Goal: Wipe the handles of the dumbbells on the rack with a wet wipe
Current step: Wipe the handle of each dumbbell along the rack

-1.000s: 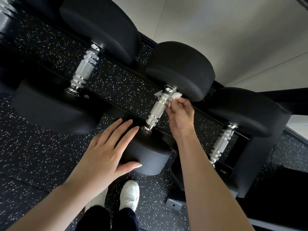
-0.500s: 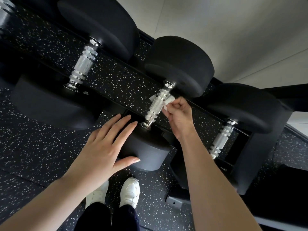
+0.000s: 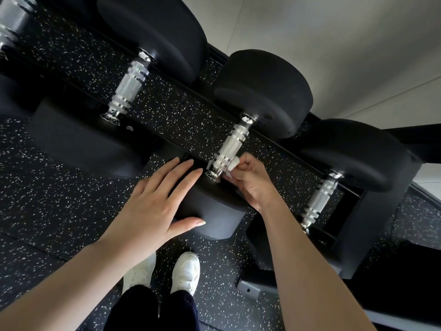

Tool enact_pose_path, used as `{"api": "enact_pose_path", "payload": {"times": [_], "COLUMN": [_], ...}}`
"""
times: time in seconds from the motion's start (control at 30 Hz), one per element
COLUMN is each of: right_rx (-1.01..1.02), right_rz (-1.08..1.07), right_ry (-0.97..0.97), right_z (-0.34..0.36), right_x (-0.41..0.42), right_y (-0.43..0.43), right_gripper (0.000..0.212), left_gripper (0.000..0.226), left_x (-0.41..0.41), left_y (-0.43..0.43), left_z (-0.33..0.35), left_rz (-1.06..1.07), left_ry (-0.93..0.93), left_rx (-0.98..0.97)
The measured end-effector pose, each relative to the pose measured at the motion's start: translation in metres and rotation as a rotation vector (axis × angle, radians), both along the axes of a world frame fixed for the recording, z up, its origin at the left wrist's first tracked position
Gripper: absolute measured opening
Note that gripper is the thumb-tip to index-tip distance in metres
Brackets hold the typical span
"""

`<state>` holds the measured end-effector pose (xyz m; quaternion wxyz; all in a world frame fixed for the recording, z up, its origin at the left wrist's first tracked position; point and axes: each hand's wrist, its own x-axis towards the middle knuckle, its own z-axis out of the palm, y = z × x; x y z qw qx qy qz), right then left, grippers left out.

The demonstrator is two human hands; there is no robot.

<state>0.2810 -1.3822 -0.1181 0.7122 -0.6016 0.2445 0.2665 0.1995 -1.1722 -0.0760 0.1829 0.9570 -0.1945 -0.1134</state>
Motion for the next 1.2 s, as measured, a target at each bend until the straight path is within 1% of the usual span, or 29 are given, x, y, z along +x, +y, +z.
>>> {"api": "enact_pose_path", "payload": {"times": [0.23,0.4,0.53,0.6,0.67,0.83,0.97,1.07,1.13,1.2], "right_rx": [-0.150,-0.276,-0.323,-0.443,-0.564,-0.717,-0.869,-0.985,-1.070,-1.111], "right_rz": [0.155,0.273,0.214,0.215,0.239,0.353,0.521,0.601,0.681,0.728], "right_ry": [-0.017,-0.090,-0.084,-0.134,-0.225,-0.362,-0.398,-0.362,-0.357,-0.358], "right_z": [0.006,0.015,0.027,0.031,0.032,0.037,0.044,0.048,0.052,0.056], "right_x": [-0.010,-0.012,-0.018,-0.021,-0.025,-0.018,-0.011,-0.008,-0.007,-0.005], "right_y": [0.003,0.005,0.004,0.006,0.011,0.031,0.039,0.042,0.044,0.047], "right_gripper": [0.030,0.029,0.017,0.012,0.013,0.011,0.009,0.007,0.010,0.013], "left_gripper": [0.075,0.076,0.076,0.076,0.077,0.079,0.081,0.081,0.081,0.081], "left_x": [0.000,0.000,0.000,0.001,0.001,0.004,0.004,0.003,0.004,0.007], "left_y": [0.000,0.001,0.002,0.002,0.003,0.008,0.017,0.018,0.018,0.020], "left_z": [0.000,-0.001,-0.001,-0.001,-0.001,-0.002,-0.005,-0.006,-0.007,-0.007], "left_rz": [0.005,0.001,0.004,0.008,0.017,0.039,0.106,0.143,0.154,0.160], "left_ry": [-0.019,-0.012,-0.001,0.015,0.045,0.073,0.112,0.135,0.147,0.161], "left_rx": [-0.018,-0.017,-0.040,-0.056,-0.087,-0.149,-0.195,-0.250,-0.288,-0.318]}}
